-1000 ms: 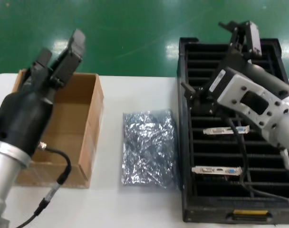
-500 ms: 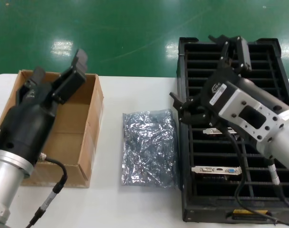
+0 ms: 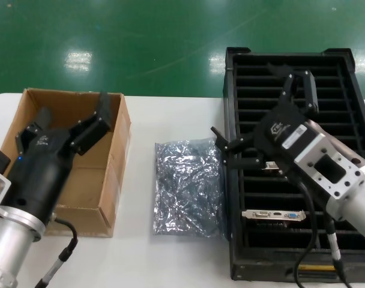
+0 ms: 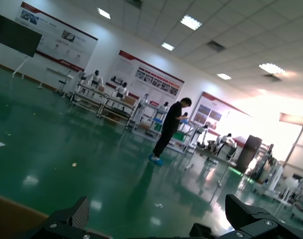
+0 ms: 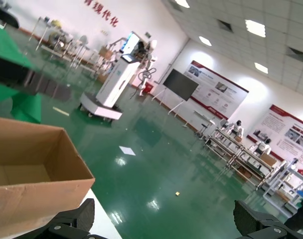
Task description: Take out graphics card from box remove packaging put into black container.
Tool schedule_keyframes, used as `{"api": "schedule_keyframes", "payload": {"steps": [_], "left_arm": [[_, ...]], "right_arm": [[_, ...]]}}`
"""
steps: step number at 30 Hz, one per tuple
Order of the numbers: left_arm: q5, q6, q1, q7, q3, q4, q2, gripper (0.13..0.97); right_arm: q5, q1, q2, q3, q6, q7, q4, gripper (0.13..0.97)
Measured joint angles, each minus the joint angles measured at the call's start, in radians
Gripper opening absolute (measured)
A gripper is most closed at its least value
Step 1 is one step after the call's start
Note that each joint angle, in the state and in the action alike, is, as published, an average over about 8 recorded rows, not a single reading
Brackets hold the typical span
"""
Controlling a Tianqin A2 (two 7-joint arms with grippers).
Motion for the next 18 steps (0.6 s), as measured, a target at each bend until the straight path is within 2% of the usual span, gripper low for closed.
{"api": "schedule_keyframes", "payload": {"steps": [18], "left_arm": [[0.090, -0.021, 0.042, 0.101, -0.003, 0.059, 0.033, 0.966]], "right_arm": [[0.331, -0.128, 0.040, 0.039, 0.230, -0.122, -0.110, 0.966]]}}
